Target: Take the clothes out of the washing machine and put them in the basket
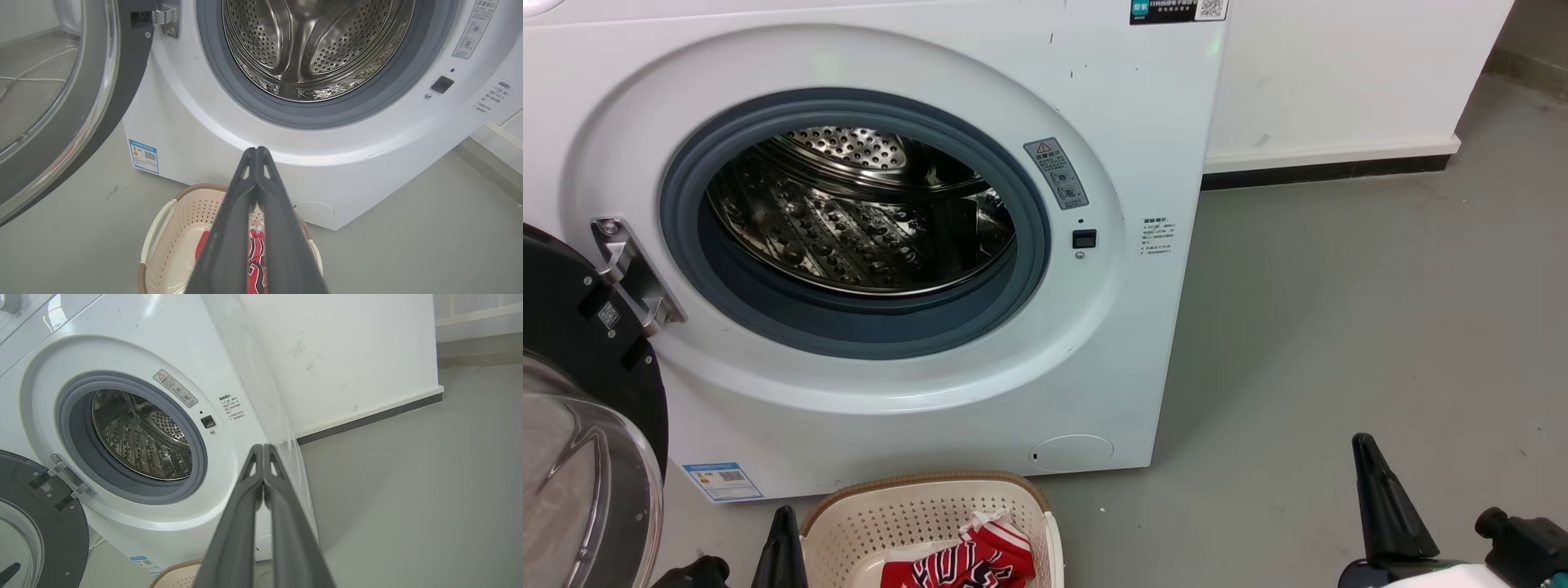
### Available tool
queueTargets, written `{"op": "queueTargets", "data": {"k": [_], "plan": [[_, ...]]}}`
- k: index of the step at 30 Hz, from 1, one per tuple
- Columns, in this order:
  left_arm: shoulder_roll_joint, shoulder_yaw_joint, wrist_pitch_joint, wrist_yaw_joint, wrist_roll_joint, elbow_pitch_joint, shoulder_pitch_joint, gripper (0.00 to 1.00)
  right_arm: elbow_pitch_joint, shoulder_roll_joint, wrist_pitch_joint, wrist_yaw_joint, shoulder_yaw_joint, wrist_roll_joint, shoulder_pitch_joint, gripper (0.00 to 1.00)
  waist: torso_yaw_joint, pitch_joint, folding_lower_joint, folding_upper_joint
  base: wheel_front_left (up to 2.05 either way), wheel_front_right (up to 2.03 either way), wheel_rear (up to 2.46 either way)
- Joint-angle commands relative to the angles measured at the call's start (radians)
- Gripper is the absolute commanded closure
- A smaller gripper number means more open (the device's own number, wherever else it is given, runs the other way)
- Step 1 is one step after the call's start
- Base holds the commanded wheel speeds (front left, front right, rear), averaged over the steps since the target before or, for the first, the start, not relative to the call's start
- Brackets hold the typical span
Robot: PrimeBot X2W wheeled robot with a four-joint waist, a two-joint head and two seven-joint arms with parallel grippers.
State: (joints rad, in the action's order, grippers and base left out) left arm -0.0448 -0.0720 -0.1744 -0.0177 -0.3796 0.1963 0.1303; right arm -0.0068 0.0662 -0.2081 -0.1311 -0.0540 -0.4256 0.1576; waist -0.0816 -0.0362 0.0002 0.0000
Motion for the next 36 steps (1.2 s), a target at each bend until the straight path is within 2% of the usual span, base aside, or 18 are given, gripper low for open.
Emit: {"op": "queueTargets", "data": {"k": [1,17,36], "plan": [[-0.003,-0.004,0.009,0.007,-0.052,-0.011,-0.033,1.0,-0.003,0.009,0.01,0.0,0.004,-0.057,-0.035,1.0,0.001,0.001,-0.0001,0.0,0.0,0.0,0.0],[-0.004,-0.012,0.071,0.039,-0.316,0.0,-0.08,1.0,0.052,0.02,0.062,0.0,0.019,-0.328,-0.088,1.0,0.013,0.007,-0.0001,0.0,0.0,0.0,0.0],[-0.005,-0.021,0.133,0.072,-0.577,0.013,-0.128,1.0,0.107,0.025,0.12,0.0,0.041,-0.589,-0.139,1.0,0.028,0.013,-0.0001,0.0,0.0,0.0,0.0]]}}
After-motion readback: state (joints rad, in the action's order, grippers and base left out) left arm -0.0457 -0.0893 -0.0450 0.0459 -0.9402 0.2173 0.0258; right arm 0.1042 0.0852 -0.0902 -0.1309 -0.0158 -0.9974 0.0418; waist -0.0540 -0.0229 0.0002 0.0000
